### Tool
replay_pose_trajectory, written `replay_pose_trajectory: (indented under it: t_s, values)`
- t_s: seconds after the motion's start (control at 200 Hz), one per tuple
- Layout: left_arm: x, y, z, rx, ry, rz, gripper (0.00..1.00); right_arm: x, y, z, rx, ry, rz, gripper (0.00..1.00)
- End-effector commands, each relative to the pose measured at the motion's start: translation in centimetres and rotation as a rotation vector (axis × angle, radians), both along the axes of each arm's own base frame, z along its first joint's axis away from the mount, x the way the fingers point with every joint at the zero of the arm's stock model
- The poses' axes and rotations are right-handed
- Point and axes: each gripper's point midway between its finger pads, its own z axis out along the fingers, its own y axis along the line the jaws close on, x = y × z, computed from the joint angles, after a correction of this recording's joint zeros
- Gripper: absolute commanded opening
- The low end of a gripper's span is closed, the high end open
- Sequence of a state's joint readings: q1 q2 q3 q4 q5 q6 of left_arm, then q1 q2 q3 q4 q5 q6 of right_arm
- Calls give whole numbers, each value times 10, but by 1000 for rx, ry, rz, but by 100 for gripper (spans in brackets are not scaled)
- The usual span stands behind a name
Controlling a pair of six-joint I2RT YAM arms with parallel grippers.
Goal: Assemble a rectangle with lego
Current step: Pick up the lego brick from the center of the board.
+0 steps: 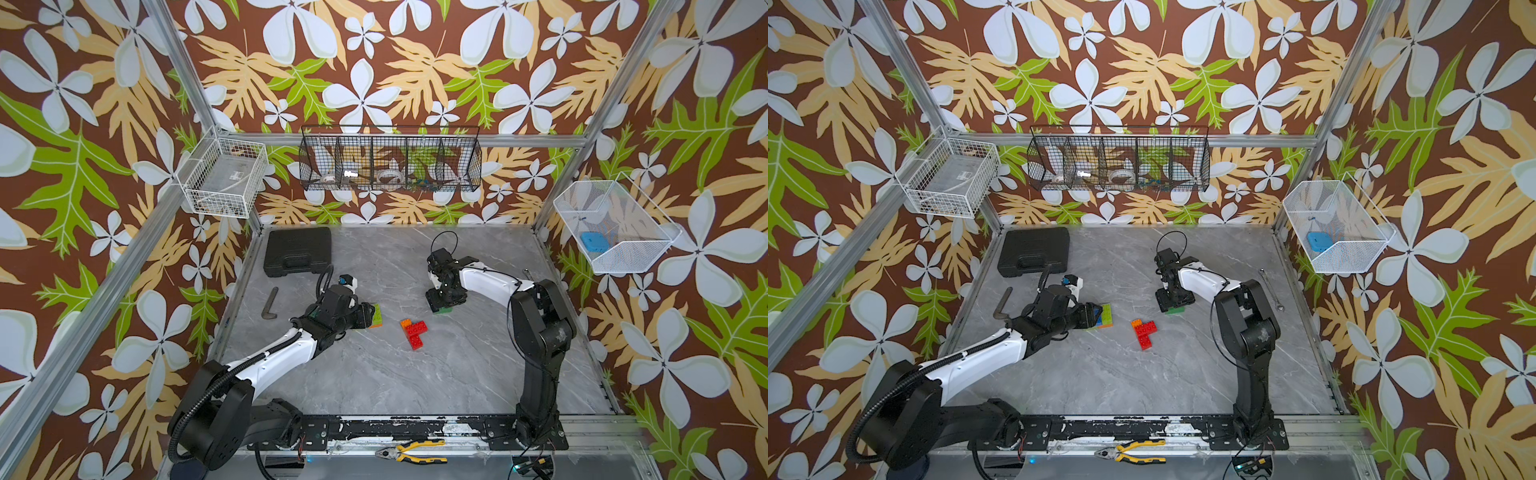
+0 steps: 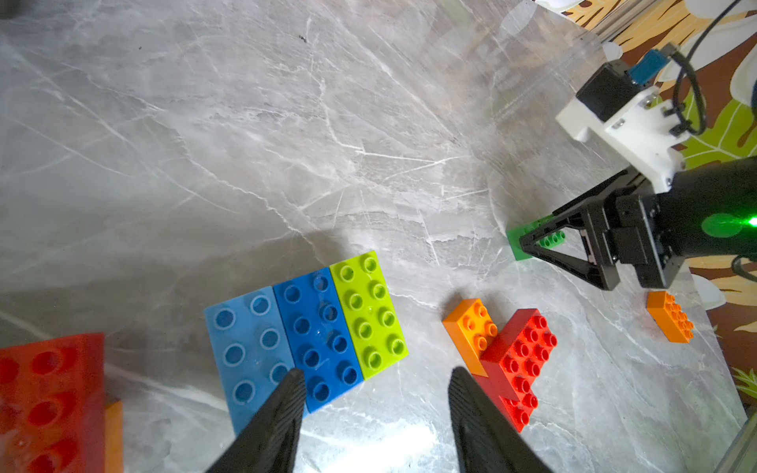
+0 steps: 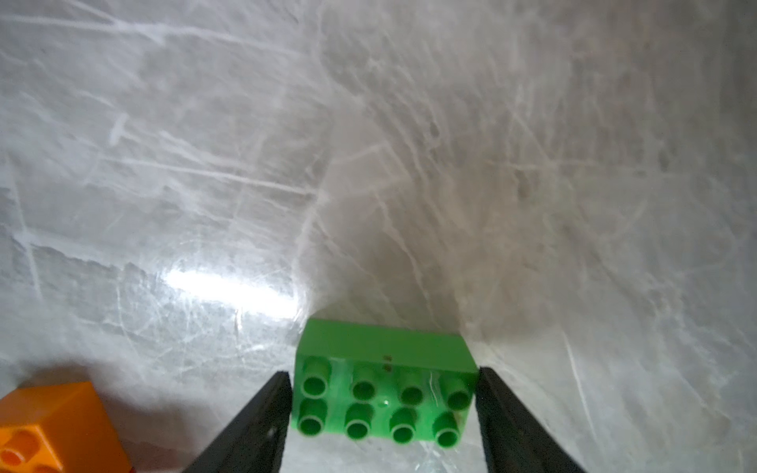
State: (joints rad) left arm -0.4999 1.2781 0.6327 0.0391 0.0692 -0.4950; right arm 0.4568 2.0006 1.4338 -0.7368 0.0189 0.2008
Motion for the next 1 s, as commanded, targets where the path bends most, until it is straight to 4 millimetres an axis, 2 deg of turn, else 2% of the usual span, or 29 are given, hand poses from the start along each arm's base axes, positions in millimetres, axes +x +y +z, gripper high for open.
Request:
replay_pose_trajectory:
  t_s: [0.0, 0.135, 0.315, 0.465, 0.591, 0.716, 0.836, 0.931, 0.996]
  values:
    - [3, -2, 6, -12, -20, -6, 58, -3, -1, -3, -4, 22, 9, 69]
    - [2, -2, 5, -12, -19, -7, 58, -2, 0, -4, 6, 19, -3, 67]
    - [2, -3, 5, -13, -18, -8, 58, -1, -1, 3, 11, 8, -26, 59]
    - [4, 2, 8, 4, -27, 13, 58, -5, 6, 34, 22, -38, -64, 56]
    - [5, 4, 10, 7, -35, 24, 58, -23, 36, 59, 46, -60, -56, 55]
    - [6, 8, 10, 15, -40, 44, 58, -47, 84, 68, 109, -41, 8, 55]
    - [5, 10, 11, 16, -43, 50, 58, -61, 121, 65, 167, -14, 63, 54]
    - [5, 9, 12, 16, -45, 46, 58, -66, 132, 54, 158, 8, 98, 53]
    - [5, 9, 11, 16, -44, 44, 58, -69, 132, 47, 147, 21, 110, 52]
